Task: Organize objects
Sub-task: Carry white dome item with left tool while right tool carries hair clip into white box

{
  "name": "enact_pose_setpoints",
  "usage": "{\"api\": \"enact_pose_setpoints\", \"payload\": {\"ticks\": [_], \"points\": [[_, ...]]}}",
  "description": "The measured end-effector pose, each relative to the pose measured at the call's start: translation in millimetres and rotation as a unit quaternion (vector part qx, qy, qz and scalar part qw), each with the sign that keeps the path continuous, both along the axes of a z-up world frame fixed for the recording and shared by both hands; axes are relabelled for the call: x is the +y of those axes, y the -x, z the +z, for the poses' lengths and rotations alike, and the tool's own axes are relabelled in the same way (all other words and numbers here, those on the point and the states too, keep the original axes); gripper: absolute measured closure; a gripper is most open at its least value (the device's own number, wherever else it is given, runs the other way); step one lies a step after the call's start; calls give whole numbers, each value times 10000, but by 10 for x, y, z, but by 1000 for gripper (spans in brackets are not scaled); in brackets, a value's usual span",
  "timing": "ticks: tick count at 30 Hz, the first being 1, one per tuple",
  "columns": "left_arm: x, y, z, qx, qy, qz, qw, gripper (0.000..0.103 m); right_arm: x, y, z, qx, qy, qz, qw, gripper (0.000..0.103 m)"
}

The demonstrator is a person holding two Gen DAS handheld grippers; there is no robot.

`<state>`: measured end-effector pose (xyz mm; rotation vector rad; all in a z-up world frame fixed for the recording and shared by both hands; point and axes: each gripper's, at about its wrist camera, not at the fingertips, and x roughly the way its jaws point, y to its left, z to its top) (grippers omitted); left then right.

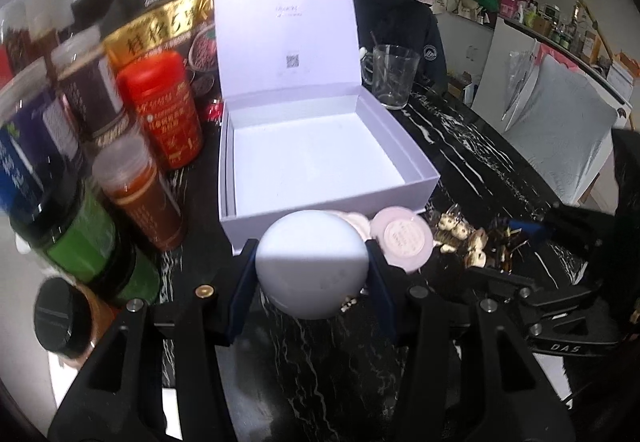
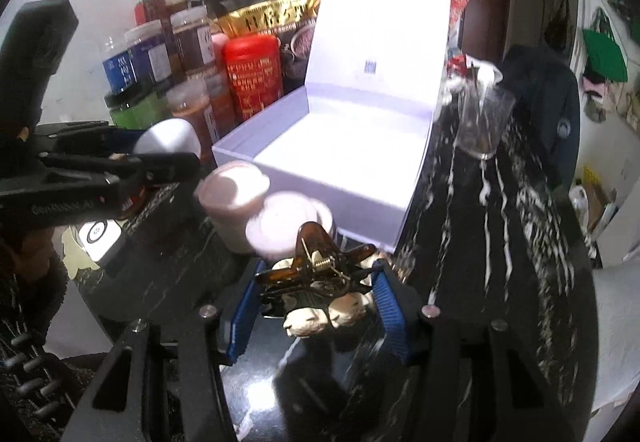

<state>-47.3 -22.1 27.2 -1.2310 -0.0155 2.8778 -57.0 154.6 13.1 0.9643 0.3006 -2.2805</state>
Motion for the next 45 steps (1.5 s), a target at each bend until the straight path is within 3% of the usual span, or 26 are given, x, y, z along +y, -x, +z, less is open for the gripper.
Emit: {"api": "enact_pose_setpoints", "payload": {"ticks": [20,45], "points": [[84,654,94,-160,144,-230,9995,54,-141,655,290,95,152,145,9997,47],[-202,1744,-140,-493,157,185,9985,54,-498,1704,48,-95,-18,411,9991,47]]}}
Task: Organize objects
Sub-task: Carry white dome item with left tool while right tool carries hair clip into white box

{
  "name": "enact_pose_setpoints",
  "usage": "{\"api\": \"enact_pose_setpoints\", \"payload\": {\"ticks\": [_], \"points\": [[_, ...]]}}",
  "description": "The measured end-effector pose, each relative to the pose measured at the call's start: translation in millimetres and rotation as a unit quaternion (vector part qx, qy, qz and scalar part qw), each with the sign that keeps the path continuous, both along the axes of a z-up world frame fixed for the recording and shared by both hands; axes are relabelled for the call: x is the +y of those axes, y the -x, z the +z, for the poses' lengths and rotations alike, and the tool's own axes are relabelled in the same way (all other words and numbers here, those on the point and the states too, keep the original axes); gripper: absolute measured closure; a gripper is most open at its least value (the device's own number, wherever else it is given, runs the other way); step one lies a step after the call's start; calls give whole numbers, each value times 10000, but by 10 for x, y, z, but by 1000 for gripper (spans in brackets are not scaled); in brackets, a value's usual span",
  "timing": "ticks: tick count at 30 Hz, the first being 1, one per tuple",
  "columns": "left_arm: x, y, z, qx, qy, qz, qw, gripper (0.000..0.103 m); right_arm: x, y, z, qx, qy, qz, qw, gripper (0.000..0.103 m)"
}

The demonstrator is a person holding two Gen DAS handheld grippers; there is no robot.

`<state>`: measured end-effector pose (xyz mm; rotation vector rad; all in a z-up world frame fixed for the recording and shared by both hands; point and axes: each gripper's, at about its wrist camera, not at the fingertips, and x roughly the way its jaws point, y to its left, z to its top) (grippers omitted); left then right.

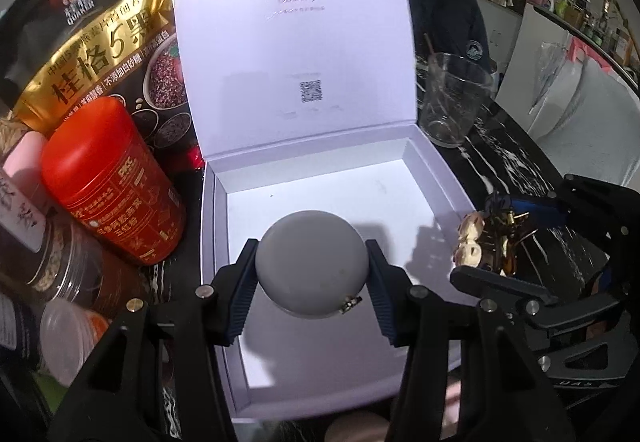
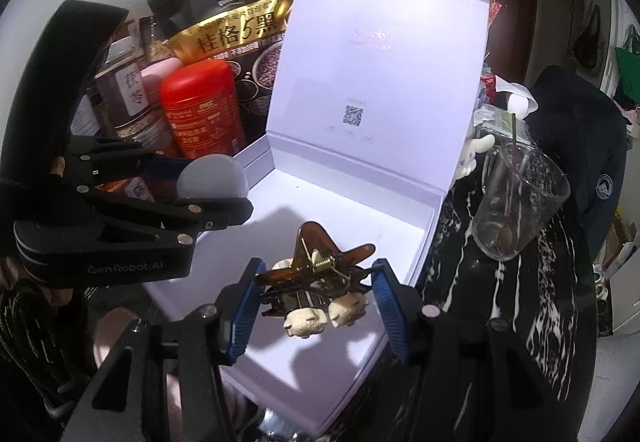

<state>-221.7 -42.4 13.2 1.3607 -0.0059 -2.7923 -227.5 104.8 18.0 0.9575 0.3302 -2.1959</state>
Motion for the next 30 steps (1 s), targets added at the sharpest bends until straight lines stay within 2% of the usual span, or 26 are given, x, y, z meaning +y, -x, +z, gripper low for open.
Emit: {"api": "enact_pose_setpoints", "payload": {"ticks": [9,20,30], "points": [[-162,287,-134,-110,-41,152,9998,54,-143,284,-141,-175,-110,52,9998,47],[-236,594,-403,-429,-143,109,9989,54,-355,531,-296,-363,-261,184,9988,47],[-293,767,-653,-834,-325,33,9960,54,-357,669,-530,-654,-364,100,9971,47]]}}
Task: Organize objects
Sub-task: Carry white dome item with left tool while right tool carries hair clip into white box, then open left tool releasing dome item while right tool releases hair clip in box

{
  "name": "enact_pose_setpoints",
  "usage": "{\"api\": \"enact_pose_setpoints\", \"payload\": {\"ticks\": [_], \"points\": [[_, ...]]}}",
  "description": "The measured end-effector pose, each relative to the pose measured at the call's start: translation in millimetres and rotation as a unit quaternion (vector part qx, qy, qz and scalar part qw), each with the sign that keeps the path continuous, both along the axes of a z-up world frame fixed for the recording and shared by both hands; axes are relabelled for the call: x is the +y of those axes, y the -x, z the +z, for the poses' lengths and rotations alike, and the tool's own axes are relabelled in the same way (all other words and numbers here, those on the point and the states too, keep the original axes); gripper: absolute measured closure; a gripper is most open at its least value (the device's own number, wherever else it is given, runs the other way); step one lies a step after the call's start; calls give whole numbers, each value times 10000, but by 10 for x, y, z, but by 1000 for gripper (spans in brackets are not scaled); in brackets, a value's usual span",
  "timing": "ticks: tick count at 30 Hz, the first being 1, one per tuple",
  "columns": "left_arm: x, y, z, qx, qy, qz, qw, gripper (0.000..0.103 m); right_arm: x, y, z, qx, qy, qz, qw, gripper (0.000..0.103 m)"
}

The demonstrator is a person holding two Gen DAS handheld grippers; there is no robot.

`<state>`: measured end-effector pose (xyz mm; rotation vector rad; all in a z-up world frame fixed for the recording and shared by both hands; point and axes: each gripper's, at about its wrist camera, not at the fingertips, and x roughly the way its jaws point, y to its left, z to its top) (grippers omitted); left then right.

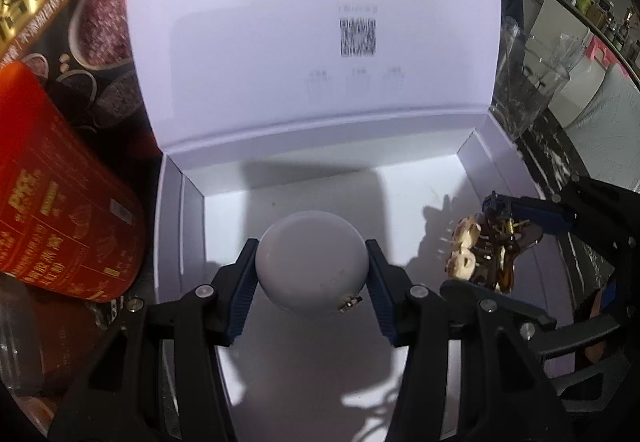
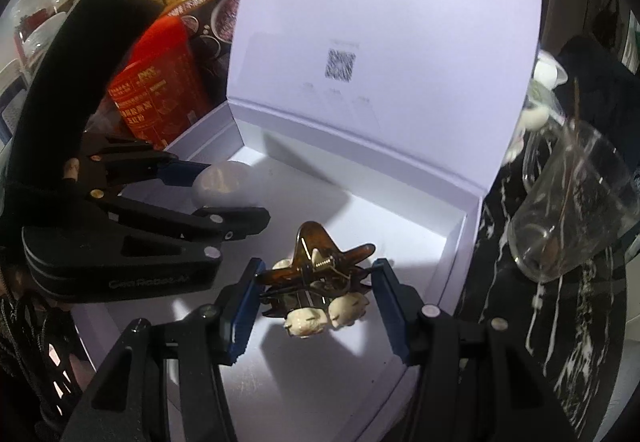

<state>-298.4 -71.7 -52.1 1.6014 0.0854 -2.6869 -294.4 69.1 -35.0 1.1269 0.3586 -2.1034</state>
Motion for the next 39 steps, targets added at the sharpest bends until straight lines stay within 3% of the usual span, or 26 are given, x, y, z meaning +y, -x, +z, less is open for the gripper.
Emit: {"api": "enact_pose_setpoints", "payload": {"ticks": [14,26,30,39], "points": [[93,-41,-88,-80,346,-193,9992,54,-149,-92,-89,96,-252,177,9995,47],[86,-61,-125,-174,226,-201,9994,53,-204,-91,-101,128,-334,205,9991,47],[79,-58,-147,-256,199,-203,9993,53,-160,-74,-128,171,-430,188,9988,40],[76,-86,-145,-349,187,-182,9991,53,-179,-38,-121,111,-432,164,9989,38]]}}
